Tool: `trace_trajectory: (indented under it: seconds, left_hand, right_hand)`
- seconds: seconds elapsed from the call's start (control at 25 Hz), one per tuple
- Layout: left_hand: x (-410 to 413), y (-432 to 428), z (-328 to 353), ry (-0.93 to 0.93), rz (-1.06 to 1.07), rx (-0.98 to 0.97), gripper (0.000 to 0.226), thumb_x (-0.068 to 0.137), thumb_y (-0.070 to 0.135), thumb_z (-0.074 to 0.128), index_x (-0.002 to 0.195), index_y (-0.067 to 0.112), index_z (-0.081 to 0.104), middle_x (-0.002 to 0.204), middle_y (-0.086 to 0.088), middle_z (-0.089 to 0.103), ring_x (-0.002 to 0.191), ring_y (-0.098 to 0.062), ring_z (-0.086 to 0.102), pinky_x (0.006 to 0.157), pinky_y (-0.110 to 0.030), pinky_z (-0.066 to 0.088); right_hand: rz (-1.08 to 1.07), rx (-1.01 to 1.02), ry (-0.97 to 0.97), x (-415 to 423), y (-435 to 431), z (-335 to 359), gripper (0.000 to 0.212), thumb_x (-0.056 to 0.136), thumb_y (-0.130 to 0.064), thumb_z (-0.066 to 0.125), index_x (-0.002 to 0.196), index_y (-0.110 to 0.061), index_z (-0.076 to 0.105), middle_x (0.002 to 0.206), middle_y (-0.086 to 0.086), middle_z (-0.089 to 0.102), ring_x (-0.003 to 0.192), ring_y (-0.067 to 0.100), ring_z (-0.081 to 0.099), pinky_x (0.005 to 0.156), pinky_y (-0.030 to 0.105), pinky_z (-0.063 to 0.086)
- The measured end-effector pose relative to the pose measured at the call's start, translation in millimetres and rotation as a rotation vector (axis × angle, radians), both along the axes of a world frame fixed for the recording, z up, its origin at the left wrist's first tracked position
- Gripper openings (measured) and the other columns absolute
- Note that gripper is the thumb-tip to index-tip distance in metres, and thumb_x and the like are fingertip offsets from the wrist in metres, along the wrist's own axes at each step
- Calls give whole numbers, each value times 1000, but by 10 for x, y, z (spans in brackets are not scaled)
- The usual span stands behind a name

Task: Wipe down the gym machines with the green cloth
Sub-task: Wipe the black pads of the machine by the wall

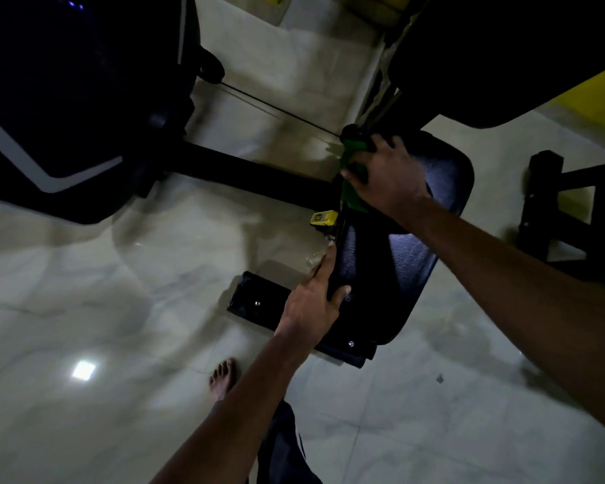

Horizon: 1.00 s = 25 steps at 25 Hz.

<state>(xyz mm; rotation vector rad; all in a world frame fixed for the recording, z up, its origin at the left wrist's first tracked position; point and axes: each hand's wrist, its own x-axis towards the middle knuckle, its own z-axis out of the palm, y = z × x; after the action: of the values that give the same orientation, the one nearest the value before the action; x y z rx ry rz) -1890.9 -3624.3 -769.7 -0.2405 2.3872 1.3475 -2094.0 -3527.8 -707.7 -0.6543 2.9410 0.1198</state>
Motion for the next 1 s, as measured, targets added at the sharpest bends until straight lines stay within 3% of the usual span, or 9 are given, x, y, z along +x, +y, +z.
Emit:
trace_trajectory:
  seconds: [0.08,0.24,0.4,0.48,0.56,0.64,0.8,1.0]
  left_hand:
    - [-16,3,16,49,-15,23,84,96,29,60,155,46,3,157,2,36,131,-26,50,104,-42,47]
    - [-25,-2,48,35,-53,31,85,96,28,59,152,53,2,160,4,30,138,-24,43,107,-46,45]
    - [-55,-94,309,-49,-83,-3,76,97,29,58,156,42,13,163,-8,22,139,-31,42,114,-40,37]
    - [-139,-213,691,15,37,-33,63,97,22,57,154,27,32,159,-8,32,144,-26,35,113,-25,27]
    - [-320,-359,1164,97,192,-49,54,95,19,58,148,21,44,156,-5,38,142,-23,39,106,-17,28]
    - [-538,-485,1685,155,270,-17,54,96,21,59,148,23,45,156,-5,38,139,-21,41,107,-21,31]
    - [-741,-615,2714,357,220,7,58,93,16,61,148,19,44,148,-10,47,139,-22,42,114,-23,30]
    - [-737,-906,3610,490,211,-77,62,93,24,58,152,27,37,155,-12,39,145,-22,34,114,-29,32]
  right_hand:
    - [-103,7,36,-75,-94,-13,40,94,-51,53,115,-20,68,129,11,50,120,37,44,81,47,51]
    - [-32,-22,-28,121,-37,-9,48,86,-58,62,118,-22,64,132,14,45,118,41,44,81,52,50]
    - [-204,-256,-129,246,121,198,36,89,-43,66,121,-26,67,130,18,48,109,44,55,85,48,55]
    - [-244,-350,-140,303,99,489,33,87,-42,68,116,-28,70,125,19,54,101,44,60,84,44,56]
    - [-225,-408,-135,285,66,855,31,85,-43,69,112,-29,72,120,19,58,99,41,62,83,42,56]
    - [-207,-449,-143,211,6,1271,30,85,-44,69,109,-27,73,114,18,65,101,37,63,82,38,55]
    - [-147,-428,-158,196,-51,2109,36,85,-50,63,101,-21,73,99,17,68,97,36,63,77,36,50]
    - [-87,-411,-67,209,-71,3059,31,88,-45,66,107,-20,71,101,19,60,94,37,62,76,35,49]
